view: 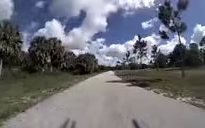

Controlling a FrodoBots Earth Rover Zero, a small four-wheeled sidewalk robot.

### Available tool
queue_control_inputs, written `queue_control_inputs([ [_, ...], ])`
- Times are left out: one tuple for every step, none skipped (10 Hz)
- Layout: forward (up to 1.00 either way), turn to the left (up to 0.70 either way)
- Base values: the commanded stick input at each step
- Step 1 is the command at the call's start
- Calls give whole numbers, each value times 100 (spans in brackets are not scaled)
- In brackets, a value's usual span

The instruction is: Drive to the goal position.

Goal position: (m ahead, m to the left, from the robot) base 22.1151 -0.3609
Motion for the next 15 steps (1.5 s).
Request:
queue_control_inputs([
  [70, 25],
  [70, 34],
  [70, 29],
  [70, 22],
  [70, 0],
  [70, 0],
  [70, 0],
  [70, 0],
  [70, 0],
  [70, 0],
  [70, 0],
  [70, 0],
  [70, 0],
  [70, 0],
  [70, 0],
])
